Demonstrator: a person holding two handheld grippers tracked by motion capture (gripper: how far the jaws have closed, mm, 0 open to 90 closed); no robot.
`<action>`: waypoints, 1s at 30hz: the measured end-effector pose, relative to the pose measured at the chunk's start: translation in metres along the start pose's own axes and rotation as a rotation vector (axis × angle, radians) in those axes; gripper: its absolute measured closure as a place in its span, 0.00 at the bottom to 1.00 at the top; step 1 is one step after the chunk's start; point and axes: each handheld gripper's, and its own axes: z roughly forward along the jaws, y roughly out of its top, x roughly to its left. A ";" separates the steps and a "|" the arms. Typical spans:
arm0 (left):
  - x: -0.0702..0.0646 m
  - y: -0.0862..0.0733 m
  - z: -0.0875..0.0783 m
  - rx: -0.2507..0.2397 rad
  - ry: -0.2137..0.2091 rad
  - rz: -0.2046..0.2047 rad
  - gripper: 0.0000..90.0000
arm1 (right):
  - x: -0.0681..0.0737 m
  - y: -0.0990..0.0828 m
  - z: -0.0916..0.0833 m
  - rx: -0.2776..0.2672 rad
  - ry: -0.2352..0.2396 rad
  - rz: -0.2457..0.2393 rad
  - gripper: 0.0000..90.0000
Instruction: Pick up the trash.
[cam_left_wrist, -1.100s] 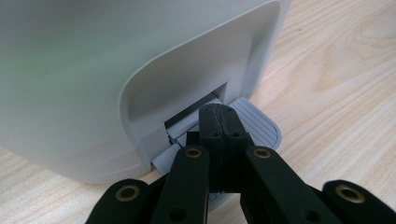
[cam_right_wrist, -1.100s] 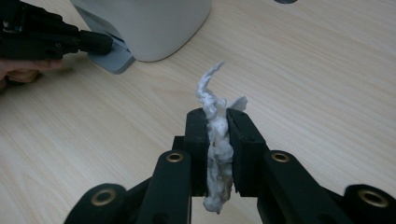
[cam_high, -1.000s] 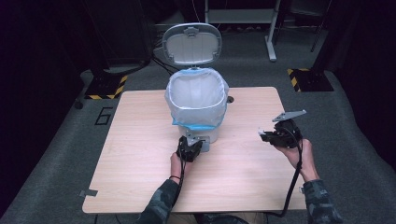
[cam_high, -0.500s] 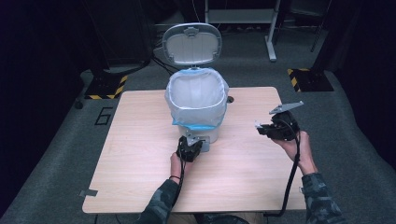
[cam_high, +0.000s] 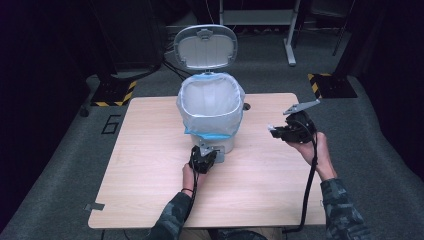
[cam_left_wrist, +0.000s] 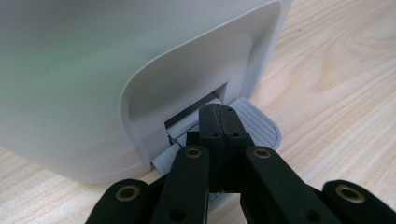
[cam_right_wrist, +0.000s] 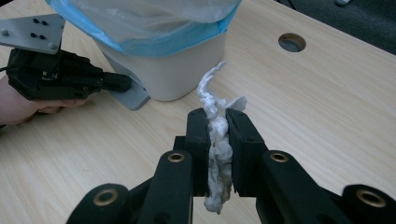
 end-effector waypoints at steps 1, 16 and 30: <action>0.000 0.000 0.000 -0.004 0.002 0.006 1.00 | 0.000 0.002 0.000 -0.001 0.002 -0.003 0.89; 0.001 0.000 0.000 -0.004 0.001 0.005 1.00 | 0.006 0.035 -0.006 -0.024 0.023 -0.044 0.89; 0.000 0.000 0.000 0.003 -0.005 -0.013 1.00 | 0.010 0.062 -0.009 -0.031 0.051 -0.075 0.89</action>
